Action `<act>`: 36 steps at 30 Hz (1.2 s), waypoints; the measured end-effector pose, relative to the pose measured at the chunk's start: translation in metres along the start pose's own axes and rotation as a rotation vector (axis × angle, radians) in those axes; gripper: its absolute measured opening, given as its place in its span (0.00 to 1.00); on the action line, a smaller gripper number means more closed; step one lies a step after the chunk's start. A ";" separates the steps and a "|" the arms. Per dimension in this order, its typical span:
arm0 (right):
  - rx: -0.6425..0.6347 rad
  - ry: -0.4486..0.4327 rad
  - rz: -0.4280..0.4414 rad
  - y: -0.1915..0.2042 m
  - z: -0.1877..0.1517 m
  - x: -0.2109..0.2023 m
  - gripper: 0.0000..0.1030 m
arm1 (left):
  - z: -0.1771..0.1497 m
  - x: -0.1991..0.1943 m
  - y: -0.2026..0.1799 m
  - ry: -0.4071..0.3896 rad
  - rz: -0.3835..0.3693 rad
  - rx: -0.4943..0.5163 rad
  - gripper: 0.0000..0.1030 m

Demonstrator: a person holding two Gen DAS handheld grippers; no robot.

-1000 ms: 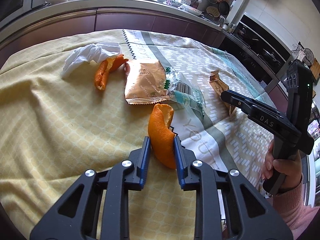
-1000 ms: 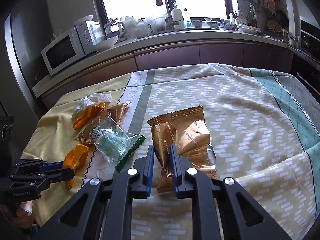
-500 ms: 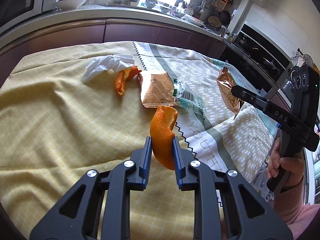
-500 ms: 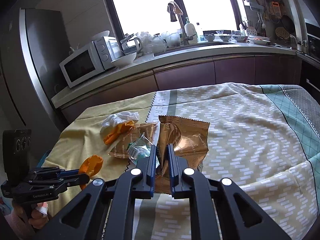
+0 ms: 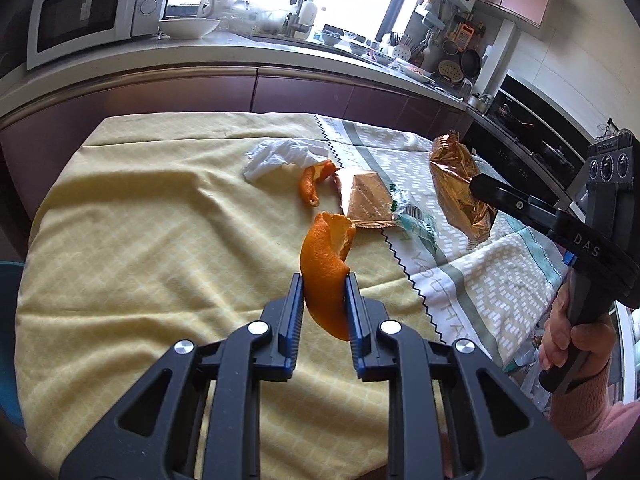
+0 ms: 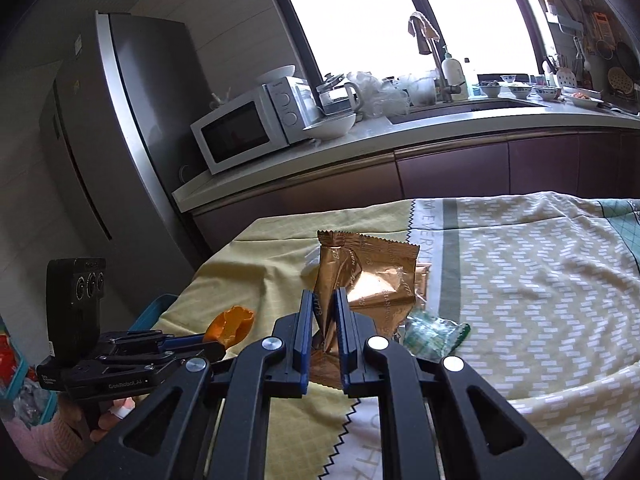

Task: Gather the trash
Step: 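Carry orange peel in left gripper while right gripper carries brown wrapper to teal bin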

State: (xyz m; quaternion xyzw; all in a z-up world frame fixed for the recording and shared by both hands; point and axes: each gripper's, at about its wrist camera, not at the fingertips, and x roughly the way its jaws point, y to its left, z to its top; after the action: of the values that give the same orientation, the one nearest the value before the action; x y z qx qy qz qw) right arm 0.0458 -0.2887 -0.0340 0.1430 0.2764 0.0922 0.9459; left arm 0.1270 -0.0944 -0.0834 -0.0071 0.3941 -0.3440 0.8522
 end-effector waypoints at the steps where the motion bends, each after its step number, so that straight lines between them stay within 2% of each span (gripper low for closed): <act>1: -0.004 0.005 0.018 0.005 0.000 0.003 0.10 | -0.001 -0.004 0.003 -0.005 0.006 -0.003 0.20; 16: -0.097 0.088 0.228 0.079 0.002 0.051 0.10 | -0.015 -0.065 0.057 -0.089 0.120 -0.094 0.20; 36: -0.197 0.185 0.421 0.157 0.003 0.100 0.10 | -0.045 -0.128 0.132 -0.153 0.271 -0.243 0.20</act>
State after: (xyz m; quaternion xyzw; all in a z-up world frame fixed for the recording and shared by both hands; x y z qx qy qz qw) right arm 0.1156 -0.1157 -0.0310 0.0953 0.3157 0.3266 0.8857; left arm 0.1153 0.0938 -0.0668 -0.0827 0.3641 -0.1745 0.9111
